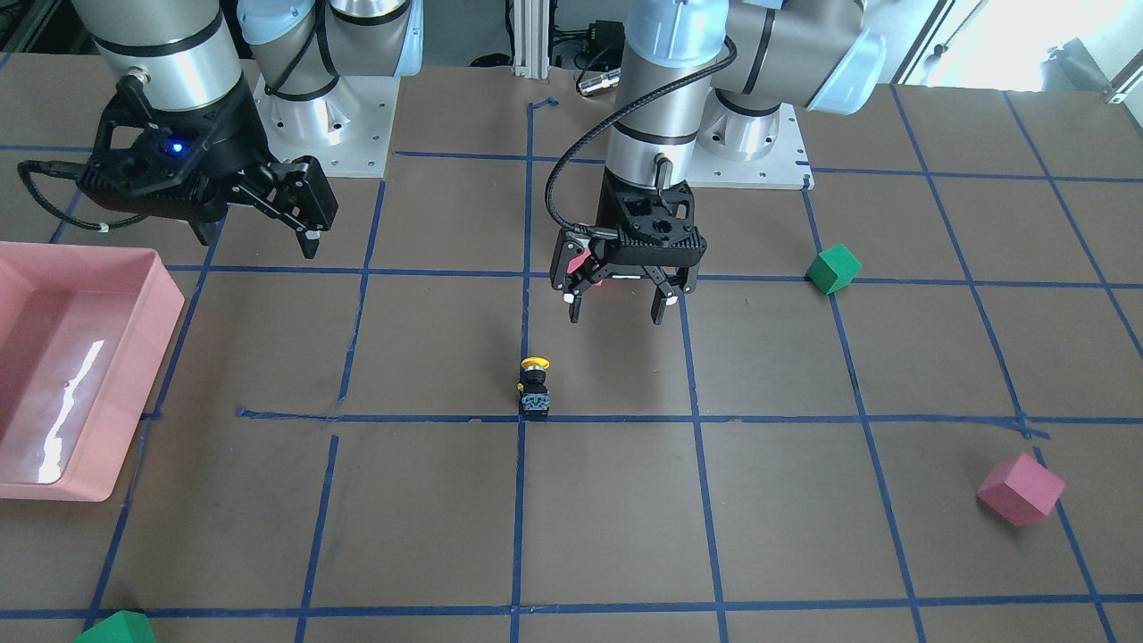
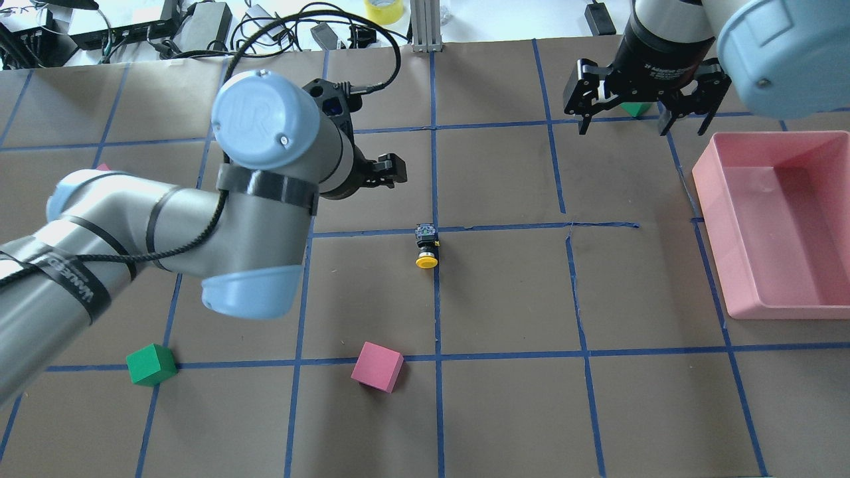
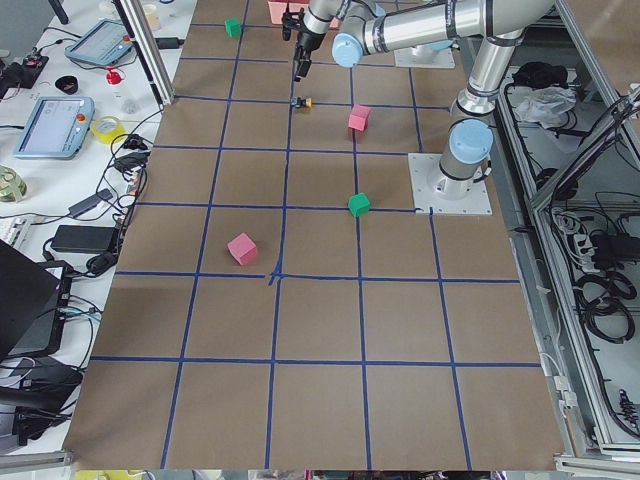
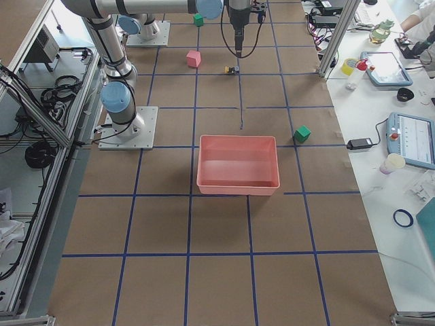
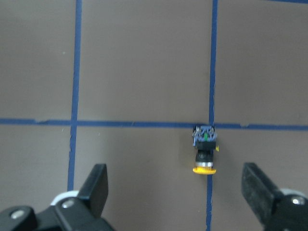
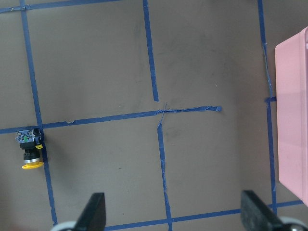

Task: Align button upright
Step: 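Reach the left gripper to the lying button switch and grasp it, then rotate the button switch upright with the left gripper and set it down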

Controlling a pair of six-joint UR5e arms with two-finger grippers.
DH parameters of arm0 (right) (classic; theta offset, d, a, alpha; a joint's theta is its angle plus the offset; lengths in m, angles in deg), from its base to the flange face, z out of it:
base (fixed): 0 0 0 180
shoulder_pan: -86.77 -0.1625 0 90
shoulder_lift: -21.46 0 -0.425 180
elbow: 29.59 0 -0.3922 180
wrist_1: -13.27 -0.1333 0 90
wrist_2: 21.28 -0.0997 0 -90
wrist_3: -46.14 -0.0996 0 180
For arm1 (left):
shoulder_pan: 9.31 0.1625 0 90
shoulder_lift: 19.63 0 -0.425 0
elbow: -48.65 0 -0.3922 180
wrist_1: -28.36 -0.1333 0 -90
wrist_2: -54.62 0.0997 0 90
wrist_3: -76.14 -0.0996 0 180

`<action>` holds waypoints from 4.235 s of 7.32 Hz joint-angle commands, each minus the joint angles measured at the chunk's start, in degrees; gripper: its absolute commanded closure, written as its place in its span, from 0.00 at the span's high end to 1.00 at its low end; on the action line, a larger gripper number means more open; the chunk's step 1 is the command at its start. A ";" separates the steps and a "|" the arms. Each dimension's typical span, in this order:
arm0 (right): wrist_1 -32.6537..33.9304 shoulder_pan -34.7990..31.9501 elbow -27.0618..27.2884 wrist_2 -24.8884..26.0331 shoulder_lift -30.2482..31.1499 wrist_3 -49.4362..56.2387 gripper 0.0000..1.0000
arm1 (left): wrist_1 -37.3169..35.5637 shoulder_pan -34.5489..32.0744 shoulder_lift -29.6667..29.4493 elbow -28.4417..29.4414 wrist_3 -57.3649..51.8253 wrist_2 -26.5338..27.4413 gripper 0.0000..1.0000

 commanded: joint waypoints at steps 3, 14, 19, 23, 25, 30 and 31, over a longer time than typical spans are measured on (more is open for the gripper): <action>-0.07 0.00 0.12 0.09 0.00 0.08 1.00 | -26.76 -9.18 -10.94 -9.69 9.07 9.02 1.00; -0.51 0.17 0.21 0.09 0.00 0.08 1.00 | -46.87 -13.33 -26.53 -10.76 2.57 12.03 0.18; -0.78 0.35 0.29 0.09 0.09 -0.01 1.00 | -25.83 -9.92 -20.66 1.47 0.28 11.68 0.00; -0.78 0.35 0.29 0.09 0.00 -0.01 1.00 | 15.91 -0.61 -17.82 20.33 8.40 -2.67 0.00; -0.78 0.35 0.29 0.09 0.00 -0.01 1.00 | 22.96 1.77 -19.06 21.49 24.21 -11.55 0.00; -0.78 0.35 0.29 0.09 0.00 0.08 1.00 | 32.14 7.75 -28.54 26.33 47.30 -34.26 0.00; -0.78 0.44 0.29 0.09 0.00 0.08 1.00 | 32.14 8.02 -29.86 26.68 46.27 -37.59 0.00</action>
